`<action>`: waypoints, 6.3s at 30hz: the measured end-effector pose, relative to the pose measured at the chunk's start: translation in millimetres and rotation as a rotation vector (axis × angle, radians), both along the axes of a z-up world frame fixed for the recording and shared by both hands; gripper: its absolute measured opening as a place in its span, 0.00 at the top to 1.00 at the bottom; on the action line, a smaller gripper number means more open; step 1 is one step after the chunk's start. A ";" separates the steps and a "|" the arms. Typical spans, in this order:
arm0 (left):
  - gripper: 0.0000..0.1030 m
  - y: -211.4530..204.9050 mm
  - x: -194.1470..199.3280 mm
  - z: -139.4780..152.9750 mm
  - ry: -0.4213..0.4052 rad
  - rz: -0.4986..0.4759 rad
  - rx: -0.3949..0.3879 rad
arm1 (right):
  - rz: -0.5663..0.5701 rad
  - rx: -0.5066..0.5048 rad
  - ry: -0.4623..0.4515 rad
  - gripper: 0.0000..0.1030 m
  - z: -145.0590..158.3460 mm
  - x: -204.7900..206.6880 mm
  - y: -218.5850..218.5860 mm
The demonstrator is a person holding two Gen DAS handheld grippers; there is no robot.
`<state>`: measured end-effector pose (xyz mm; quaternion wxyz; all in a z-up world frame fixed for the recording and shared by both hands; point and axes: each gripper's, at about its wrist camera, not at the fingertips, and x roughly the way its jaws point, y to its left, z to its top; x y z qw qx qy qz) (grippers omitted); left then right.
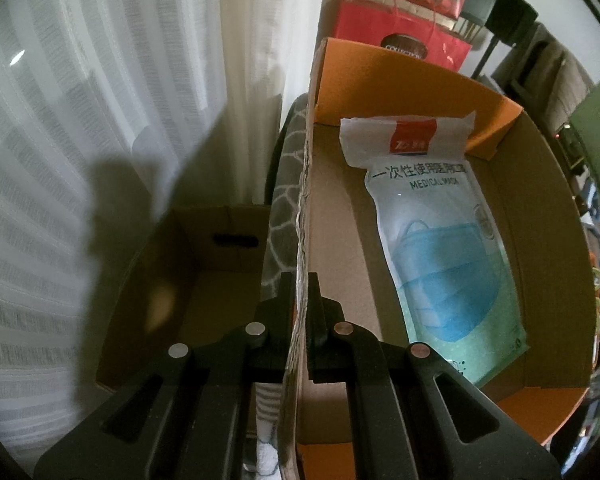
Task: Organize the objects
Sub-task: 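Carry the tissue pack with the right tool and set it beside the mask bag, then open the right tool and move it back over the green cable, then grasp the coiled green cable with the right tool, then lift the green cable with the right tool and carry it over the box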
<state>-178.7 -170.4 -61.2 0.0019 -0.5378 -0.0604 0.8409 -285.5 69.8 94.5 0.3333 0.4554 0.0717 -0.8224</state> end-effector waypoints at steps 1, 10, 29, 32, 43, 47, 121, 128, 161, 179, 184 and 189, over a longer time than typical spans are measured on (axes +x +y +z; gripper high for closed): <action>0.96 -0.4 0.1 -0.2 0.000 0.000 0.000 | 0.006 0.005 -0.004 0.28 -3.6 0.9 -5.1; 0.96 0.2 0.0 0.0 0.000 0.023 0.004 | 0.001 0.069 -0.016 0.28 -36.8 -10.6 -37.4; 0.96 2.0 1.1 0.0 0.002 0.020 0.008 | -0.128 0.176 -0.042 0.28 -94.6 -53.9 -56.9; 0.96 0.8 1.0 0.3 0.002 0.020 0.008 | -0.133 0.176 -0.041 0.28 -94.5 -56.0 -57.7; 0.96 0.4 0.5 0.1 0.002 0.022 0.013 | -0.091 0.093 0.010 0.22 -38.4 -43.0 -27.4; 0.96 0.2 -0.2 -0.1 0.000 0.022 0.012 | -0.100 0.087 0.026 0.22 -21.5 -38.1 -8.2; 0.96 -4.5 -1.4 -2.3 -0.010 0.032 -0.004 | -0.067 0.070 -0.139 0.70 -142.0 17.8 155.4; 0.96 -4.1 -1.5 -1.7 -0.010 0.034 -0.001 | -0.082 0.029 -0.113 0.83 -121.4 20.6 159.9; 0.96 -1.2 0.7 1.2 -0.006 0.048 0.010 | -0.039 -0.090 0.191 0.95 62.7 47.6 161.5; 0.97 -5.6 3.9 4.5 0.006 0.050 0.039 | 0.071 -0.139 0.373 0.95 185.7 80.9 104.1; 0.97 -7.1 4.3 5.2 0.010 0.055 0.052 | 0.137 -0.151 0.345 0.95 185.8 88.7 73.2; 0.97 -8.3 4.2 5.8 0.009 0.057 0.058 | 0.208 -0.157 0.304 0.95 170.5 98.0 32.9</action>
